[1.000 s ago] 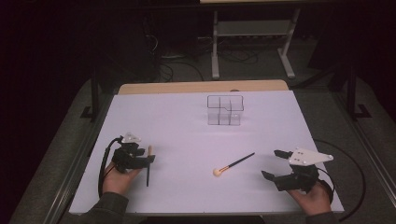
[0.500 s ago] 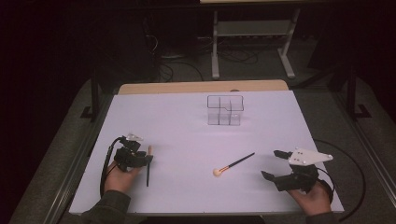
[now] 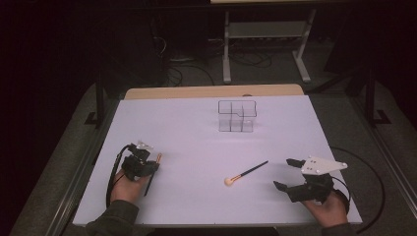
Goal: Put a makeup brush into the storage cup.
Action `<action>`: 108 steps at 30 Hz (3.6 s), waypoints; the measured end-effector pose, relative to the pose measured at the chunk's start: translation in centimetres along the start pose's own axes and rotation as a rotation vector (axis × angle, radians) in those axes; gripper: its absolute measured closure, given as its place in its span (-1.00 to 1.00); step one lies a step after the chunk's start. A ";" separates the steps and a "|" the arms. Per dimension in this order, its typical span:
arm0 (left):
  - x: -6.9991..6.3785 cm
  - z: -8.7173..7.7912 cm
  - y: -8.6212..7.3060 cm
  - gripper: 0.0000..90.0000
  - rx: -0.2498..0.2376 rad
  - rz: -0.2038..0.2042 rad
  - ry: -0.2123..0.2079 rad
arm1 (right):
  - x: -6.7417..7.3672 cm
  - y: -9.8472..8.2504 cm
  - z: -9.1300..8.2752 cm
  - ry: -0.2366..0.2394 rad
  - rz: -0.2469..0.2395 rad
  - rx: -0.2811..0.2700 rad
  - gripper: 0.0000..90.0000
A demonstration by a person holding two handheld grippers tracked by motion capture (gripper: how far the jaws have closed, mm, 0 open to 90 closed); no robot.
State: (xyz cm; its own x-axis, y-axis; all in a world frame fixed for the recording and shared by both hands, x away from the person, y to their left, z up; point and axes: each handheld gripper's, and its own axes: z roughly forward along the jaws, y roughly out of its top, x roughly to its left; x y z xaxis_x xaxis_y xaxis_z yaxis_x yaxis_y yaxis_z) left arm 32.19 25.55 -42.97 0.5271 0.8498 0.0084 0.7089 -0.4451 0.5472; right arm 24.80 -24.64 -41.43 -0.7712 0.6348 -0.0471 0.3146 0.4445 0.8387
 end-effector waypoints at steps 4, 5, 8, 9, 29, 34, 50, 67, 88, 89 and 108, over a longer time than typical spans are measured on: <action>0.0 0.0 0.1 0.85 0.009 0.017 -0.001 | 0.1 0.0 0.2 -0.012 -0.016 0.018 -0.68; 0.1 0.1 0.2 0.85 0.008 0.016 -0.009 | 0.2 0.0 0.3 -0.008 -0.016 0.017 -0.67; 0.1 0.1 0.3 0.85 0.022 0.018 -0.013 | 0.1 0.0 0.3 -0.010 -0.018 0.023 -0.67; 0.1 0.1 0.5 0.85 0.029 0.027 -0.013 | 0.1 -0.1 0.3 -0.010 -0.015 0.025 -0.67; 0.8 -0.4 1.0 0.86 0.039 0.040 -0.057 | 0.4 -0.1 0.6 -0.003 -0.009 0.037 -0.64; 0.9 -1.0 1.1 0.86 0.023 0.039 -0.058 | 0.5 0.0 0.7 -0.007 -0.018 0.037 -0.64; 0.6 -2.7 1.6 0.86 -0.032 0.054 -0.121 | 1.3 0.6 1.5 0.022 -0.034 0.044 -0.59; 0.7 -3.6 1.7 0.87 -0.049 0.079 -0.187 | 2.0 1.6 2.5 0.063 -0.046 0.039 -0.58; 0.6 -3.8 1.7 0.87 -0.067 0.065 -0.225 | 2.0 1.8 3.0 0.072 -0.053 0.047 -0.59; 0.7 -3.9 1.5 0.87 -0.075 0.058 -0.231 | 2.0 1.8 3.0 0.073 -0.056 0.047 -0.58; 1.1 -5.0 1.0 0.88 -0.134 0.030 -0.274 | 2.0 2.1 3.2 0.075 -0.057 0.050 -0.58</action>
State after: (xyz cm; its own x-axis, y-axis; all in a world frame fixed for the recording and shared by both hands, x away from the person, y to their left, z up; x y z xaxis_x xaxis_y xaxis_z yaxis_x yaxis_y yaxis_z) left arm 31.13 27.45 -38.27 0.6662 0.7212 -0.1898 0.6327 -0.4119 0.6558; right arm 25.64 -20.41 -41.49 -0.8275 0.5590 -0.0516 0.2945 0.5105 0.8079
